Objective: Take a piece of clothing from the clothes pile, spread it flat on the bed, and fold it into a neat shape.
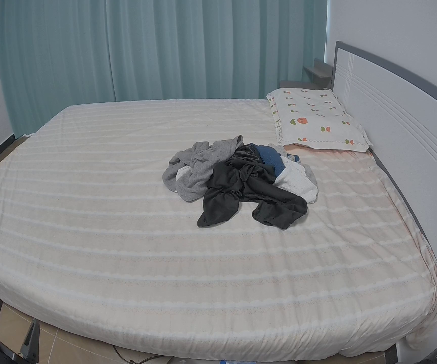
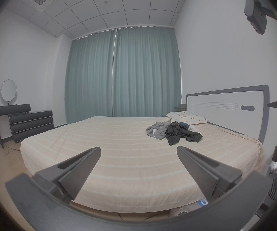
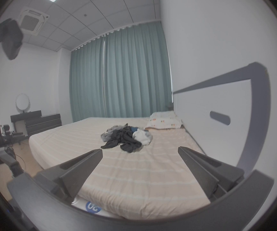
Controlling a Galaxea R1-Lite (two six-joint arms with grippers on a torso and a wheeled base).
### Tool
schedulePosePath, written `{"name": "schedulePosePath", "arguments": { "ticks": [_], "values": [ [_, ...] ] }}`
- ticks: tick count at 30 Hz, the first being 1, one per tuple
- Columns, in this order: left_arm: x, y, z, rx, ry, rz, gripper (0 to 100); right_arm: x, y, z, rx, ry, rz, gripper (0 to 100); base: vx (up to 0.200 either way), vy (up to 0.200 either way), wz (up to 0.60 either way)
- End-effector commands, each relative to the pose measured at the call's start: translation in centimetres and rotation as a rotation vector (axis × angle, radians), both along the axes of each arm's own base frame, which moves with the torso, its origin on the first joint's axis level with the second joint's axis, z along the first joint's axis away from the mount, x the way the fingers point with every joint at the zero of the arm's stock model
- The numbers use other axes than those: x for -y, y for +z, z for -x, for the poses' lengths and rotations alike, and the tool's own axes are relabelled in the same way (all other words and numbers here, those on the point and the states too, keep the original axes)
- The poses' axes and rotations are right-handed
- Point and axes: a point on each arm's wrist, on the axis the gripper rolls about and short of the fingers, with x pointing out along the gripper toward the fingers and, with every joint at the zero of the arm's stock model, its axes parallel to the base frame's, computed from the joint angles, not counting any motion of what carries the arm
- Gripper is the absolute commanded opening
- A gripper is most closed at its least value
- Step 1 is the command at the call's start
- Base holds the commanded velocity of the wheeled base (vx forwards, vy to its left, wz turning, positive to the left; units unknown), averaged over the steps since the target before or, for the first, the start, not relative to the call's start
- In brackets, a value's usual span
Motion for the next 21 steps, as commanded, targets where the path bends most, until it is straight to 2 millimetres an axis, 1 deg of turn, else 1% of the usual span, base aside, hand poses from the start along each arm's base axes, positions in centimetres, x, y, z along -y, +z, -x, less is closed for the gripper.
{"name": "schedulePosePath", "arguments": {
  "ticks": [1, 2, 3, 4, 5, 6, 7, 8, 9, 11, 12, 13, 14, 16, 21],
  "values": [
    [0.0, -0.4, 0.0, 0.003, 0.0, 0.0, 100, -1.6, 0.9, -11.5, -0.43, 0.105, -0.066, 100, 0.0, 0.0, 0.0],
    [0.0, -0.4, 0.0, 0.003, 0.0, 0.0, 100, -1.6, 0.9, -11.5, -0.43, 0.105, -0.066, 100, 0.0, 0.0, 0.0],
    [0.0, -0.4, 0.0, 0.003, 0.0, 0.0, 100, -2.1, 0.0, -14.7, -0.497, 0.101, -0.071, 100, 0.0, 0.0, 0.0],
    [0.0, -0.4, 0.0, 0.003, 0.0, 0.0, 100, -2.2, -0.3, -15.6, -0.514, 0.099, -0.072, 100, 0.0, 0.0, 0.0],
    [0.0, -0.4, 0.0, 0.003, 0.0, 0.0, 100, -2.7, -1.0, -18.0, -0.534, 0.102, -0.074, 100, 0.0, 0.0, 0.0],
    [0.0, -0.4, 0.0, 0.003, 0.0, 0.0, 100, -3.1, -1.4, -19.3, -0.543, 0.107, -0.074, 100, 0.0, 0.0, 0.0],
    [0.0, -0.4, 0.0, 0.003, 0.0, 0.0, 100, -3.4, -1.7, -20.1, -0.544, 0.112, -0.075, 100, 0.0, 0.0, 0.0],
    [0.0, -0.4, 0.0, 0.003, 0.0, 0.0, 100, -4.0, -2.4, -22.5, -0.552, 0.109, -0.092, 100, 0.0, 0.0, 0.0],
    [0.0, -0.4, 0.0, 0.003, 0.0, 0.0, 100, -4.1, -2.5, -22.9, -0.553, 0.107, -0.097, 100, 0.0, 0.0, 0.0],
    [0.0, -0.4, 0.0, 0.003, 0.0, 0.0, 100, -5.0, -3.7, -26.5, -0.568, 0.079, -0.147, 100, 0.0, 0.0, 0.0],
    [0.0, -0.4, 0.0, 0.003, 0.0, 0.0, 100, -5.4, -4.3, -27.8, -0.582, 0.061, -0.157, 100, 0.0, 0.0, 0.0],
    [0.0, -0.4, 0.0, 0.003, 0.0, 0.0, 100, -5.7, -4.9, -29.1, -0.593, 0.047, -0.163, 100, 0.0, 0.0, 0.0],
    [0.0, -0.4, 0.0, 0.003, 0.0, 0.0, 100, -5.8, -5.1, -29.6, -0.596, 0.042, -0.165, 100, 0.0, 0.0, 0.0],
    [0.0, -0.4, 0.0, 0.003, 0.0, 0.0, 100, -6.3, -6.9, -32.4, -0.626, 0.016, -0.169, 100, 0.0, 0.0, 0.0],
    [0.0, -0.4, 0.0, 0.003, 0.0, 0.0, 100, -7.4, -9.6, -37.4, -0.64, -0.03, -0.208, 100, 0.0, 0.0, 0.0]
  ]
}}
